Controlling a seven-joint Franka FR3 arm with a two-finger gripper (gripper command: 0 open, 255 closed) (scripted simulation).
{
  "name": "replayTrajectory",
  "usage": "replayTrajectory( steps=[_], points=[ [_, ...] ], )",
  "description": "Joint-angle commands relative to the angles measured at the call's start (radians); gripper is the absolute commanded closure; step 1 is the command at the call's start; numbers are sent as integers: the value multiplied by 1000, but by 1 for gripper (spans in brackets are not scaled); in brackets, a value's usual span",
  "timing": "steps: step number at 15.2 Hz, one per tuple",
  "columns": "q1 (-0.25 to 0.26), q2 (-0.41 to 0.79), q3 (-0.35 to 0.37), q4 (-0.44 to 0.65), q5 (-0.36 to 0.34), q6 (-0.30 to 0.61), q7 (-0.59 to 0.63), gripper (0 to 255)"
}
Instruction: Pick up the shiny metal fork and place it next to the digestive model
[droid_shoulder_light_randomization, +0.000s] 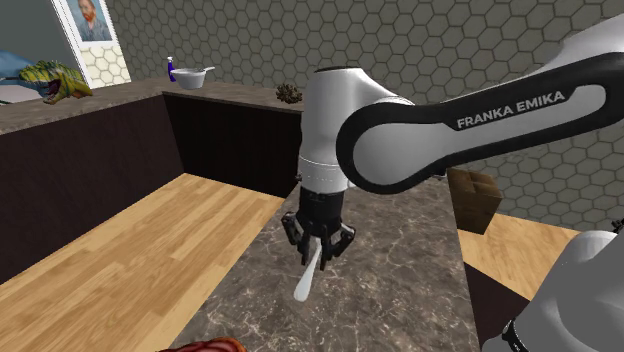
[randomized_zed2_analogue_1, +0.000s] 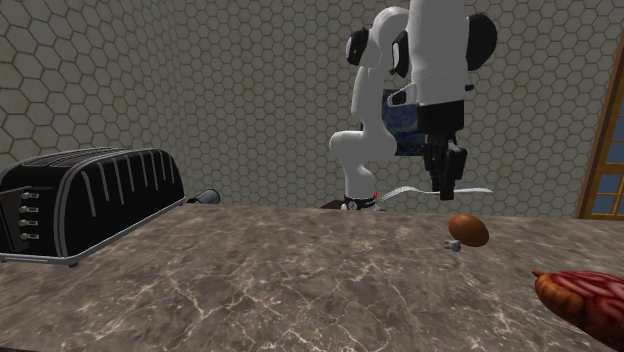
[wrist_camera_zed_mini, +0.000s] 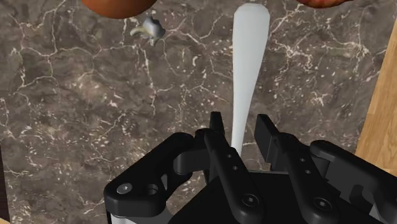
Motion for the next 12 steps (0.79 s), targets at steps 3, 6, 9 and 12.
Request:
replayTrajectory(
  steps=[3,6,9,12],
  points=[
    [37,23,68,24,-2,19,107,255],
    [58,42,110,44,-10,29,174,255],
    [58,57,117,15,-14,71,174,255],
    [59,75,124,-12,-20,113,176,255]
  ],
)
